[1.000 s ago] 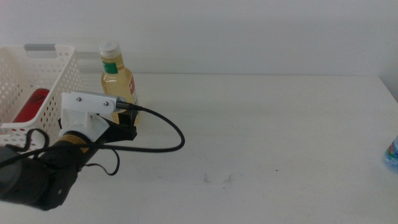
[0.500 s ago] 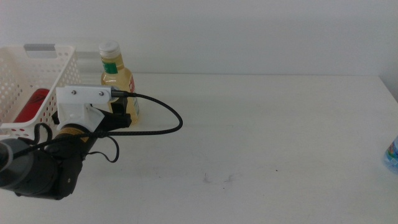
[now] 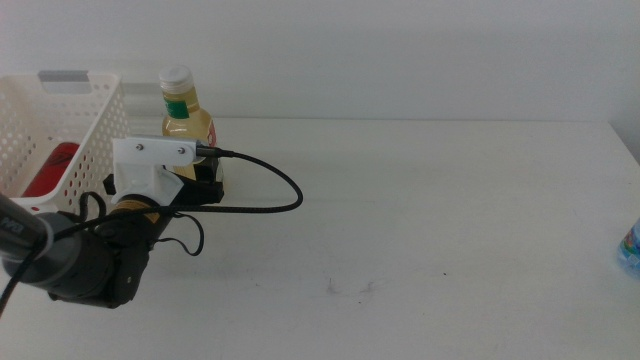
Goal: Use arms to grab the bottles and put them into the dustbin to the left of the table.
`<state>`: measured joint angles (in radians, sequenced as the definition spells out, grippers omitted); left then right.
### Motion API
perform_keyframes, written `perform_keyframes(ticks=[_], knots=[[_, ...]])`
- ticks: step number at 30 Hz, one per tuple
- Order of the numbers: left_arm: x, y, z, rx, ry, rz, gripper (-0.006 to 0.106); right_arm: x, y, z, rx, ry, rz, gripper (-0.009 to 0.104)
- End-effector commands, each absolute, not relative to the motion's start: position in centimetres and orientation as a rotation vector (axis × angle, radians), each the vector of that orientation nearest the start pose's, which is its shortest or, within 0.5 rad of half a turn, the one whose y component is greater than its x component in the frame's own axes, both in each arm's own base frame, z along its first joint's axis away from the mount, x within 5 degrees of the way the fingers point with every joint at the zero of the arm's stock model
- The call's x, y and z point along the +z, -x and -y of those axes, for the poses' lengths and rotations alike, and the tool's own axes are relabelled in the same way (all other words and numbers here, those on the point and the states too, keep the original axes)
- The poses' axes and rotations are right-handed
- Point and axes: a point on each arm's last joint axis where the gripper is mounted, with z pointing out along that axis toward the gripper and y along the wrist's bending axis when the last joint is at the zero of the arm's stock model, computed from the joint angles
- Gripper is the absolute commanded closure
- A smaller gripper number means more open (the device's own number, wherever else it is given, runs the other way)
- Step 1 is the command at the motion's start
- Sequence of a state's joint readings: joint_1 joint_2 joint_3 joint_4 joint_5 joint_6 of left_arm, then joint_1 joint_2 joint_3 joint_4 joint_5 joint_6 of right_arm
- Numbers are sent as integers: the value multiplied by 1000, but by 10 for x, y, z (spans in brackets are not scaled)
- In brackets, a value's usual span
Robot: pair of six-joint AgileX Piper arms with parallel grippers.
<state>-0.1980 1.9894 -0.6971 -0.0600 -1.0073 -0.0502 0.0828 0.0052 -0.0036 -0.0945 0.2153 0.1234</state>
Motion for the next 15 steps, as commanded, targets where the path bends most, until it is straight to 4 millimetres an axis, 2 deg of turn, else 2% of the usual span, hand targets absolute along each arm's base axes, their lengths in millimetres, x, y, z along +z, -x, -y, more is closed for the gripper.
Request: perform_keyframes(ticks=[1,15], knots=[[122,-348,66,-164,-75,-1749,13,195,-56,-3,59,32,-1687,8],[108,-374,70,-159,-56,-1741,13,195,-56,-3,59,32,-1687,8]])
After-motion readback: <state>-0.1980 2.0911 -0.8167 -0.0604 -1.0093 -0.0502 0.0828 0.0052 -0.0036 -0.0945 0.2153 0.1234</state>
